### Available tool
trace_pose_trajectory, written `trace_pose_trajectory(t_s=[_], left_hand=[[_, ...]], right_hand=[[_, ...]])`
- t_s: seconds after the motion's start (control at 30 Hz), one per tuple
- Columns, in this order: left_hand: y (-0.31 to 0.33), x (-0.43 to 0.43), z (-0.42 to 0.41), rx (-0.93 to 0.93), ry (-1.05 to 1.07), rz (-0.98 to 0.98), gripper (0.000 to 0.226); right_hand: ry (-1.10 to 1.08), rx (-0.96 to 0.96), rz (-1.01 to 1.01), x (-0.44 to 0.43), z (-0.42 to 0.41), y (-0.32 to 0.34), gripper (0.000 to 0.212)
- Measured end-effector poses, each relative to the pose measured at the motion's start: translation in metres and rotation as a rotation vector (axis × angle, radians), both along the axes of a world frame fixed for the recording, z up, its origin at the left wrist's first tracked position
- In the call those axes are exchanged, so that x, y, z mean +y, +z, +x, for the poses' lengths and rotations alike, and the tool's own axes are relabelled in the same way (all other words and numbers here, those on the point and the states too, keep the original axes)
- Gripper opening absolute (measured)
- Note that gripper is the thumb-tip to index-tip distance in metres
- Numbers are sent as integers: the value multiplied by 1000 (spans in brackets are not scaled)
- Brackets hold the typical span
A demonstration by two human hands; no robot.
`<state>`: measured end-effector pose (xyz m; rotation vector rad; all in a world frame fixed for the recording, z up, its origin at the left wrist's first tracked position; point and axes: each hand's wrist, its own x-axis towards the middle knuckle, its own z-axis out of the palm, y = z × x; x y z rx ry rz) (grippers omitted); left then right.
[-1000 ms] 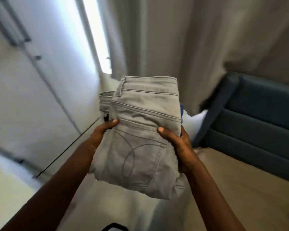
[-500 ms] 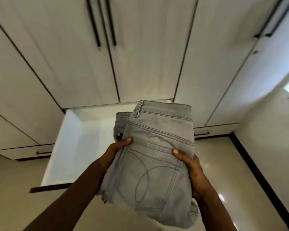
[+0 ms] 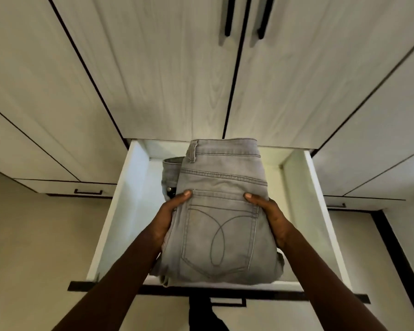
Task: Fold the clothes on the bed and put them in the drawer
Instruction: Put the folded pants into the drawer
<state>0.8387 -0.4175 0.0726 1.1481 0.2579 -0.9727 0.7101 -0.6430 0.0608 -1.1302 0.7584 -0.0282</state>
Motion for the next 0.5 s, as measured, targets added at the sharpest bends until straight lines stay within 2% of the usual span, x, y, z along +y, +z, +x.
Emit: trace_pose_trajectory(t_s=[0.1,0.23,0.3,0.37,0.5], left_hand=[[-57,-31,35,-17,-10,42,48],[-141,-56,61,31,-85,167,58],[-188,-60,66,11,-161,299,74],[-239,-62,65,-92,-259,464,89],[-269,-59,60,-312,-364,627,77]], right_hand=[[-19,67,28,-28,28,-50,65],[-14,165,42,-59,46,-122,54],[12,244,-65,-63,49,-161,42],[64,334,-222,-59,47,-197,42],[94,414,-403,-54,39,-226,43]])
